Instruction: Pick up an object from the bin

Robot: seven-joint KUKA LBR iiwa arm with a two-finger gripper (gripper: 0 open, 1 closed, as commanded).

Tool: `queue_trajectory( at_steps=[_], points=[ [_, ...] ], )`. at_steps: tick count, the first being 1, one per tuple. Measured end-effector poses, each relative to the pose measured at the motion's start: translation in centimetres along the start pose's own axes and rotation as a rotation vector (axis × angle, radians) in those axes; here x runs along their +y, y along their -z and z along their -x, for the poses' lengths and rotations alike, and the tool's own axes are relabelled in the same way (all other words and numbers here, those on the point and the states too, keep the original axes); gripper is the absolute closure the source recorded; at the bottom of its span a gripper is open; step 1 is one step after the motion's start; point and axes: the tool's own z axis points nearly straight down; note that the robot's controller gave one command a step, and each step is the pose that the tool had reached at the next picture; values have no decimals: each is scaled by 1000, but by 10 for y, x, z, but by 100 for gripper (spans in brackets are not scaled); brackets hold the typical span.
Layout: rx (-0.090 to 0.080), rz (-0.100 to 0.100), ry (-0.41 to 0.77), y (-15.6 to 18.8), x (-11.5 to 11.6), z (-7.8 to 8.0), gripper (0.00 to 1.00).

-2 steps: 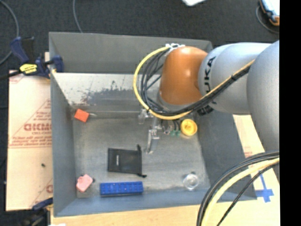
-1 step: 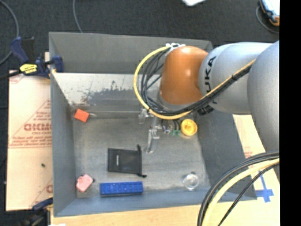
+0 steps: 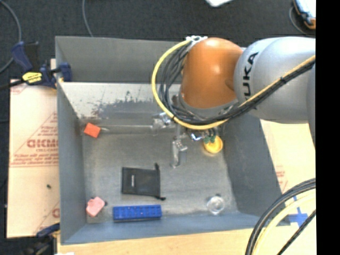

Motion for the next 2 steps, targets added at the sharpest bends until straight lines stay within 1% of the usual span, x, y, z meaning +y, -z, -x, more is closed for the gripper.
queue_trajectory(
  at_steps=[1,2],
  points=[
    [1,1,-308,-52,47,-12,0],
    [0,-1,77,-93,62,-2,0]
  ],
)
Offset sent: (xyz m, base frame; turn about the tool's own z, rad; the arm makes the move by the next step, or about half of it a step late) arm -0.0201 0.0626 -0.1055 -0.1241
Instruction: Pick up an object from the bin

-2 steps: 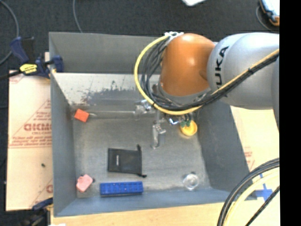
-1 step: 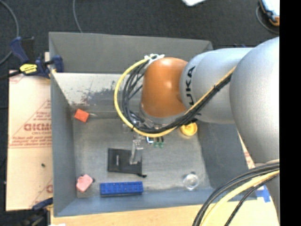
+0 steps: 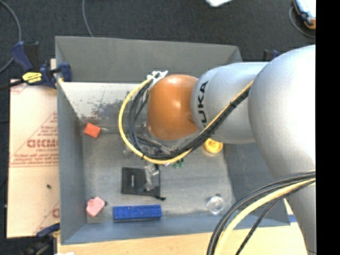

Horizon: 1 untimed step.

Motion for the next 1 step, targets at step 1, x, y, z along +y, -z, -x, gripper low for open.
queue_trajectory(
  at_steps=[1],
  points=[
    [0,1,179,-15,-23,-37,0]
  ],
)
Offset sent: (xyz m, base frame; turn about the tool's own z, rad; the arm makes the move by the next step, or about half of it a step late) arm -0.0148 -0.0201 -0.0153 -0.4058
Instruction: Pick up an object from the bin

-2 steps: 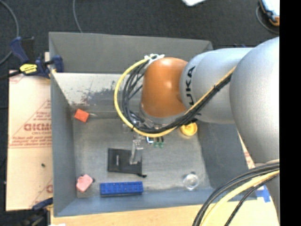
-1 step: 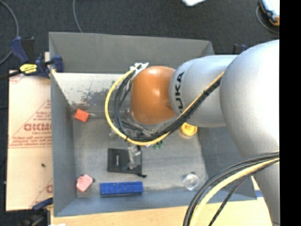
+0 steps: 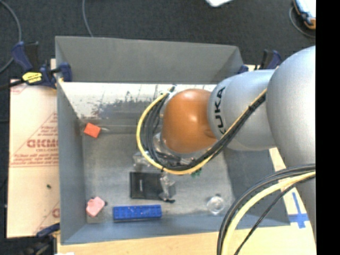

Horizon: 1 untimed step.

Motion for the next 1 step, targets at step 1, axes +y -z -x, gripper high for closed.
queue_trajectory(
  at_steps=[1],
  points=[
    [-7,-2,221,1,7,19,100]
  ],
)
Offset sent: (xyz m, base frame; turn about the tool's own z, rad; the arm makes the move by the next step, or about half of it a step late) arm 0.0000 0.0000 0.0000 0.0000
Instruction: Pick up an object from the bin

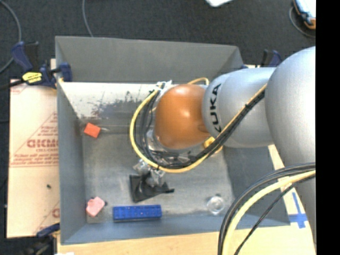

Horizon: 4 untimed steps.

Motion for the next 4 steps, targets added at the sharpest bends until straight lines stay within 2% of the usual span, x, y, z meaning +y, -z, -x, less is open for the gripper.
queue_trajectory(
  at_steps=[1,2,3,4],
  points=[
    [0,0,-2,0,0,0,100],
    [3,2,5,93,3,4,100],
    [-3,-1,-4,97,-15,1,100],
    [0,3,-15,-4,-23,11,100]
  ],
)
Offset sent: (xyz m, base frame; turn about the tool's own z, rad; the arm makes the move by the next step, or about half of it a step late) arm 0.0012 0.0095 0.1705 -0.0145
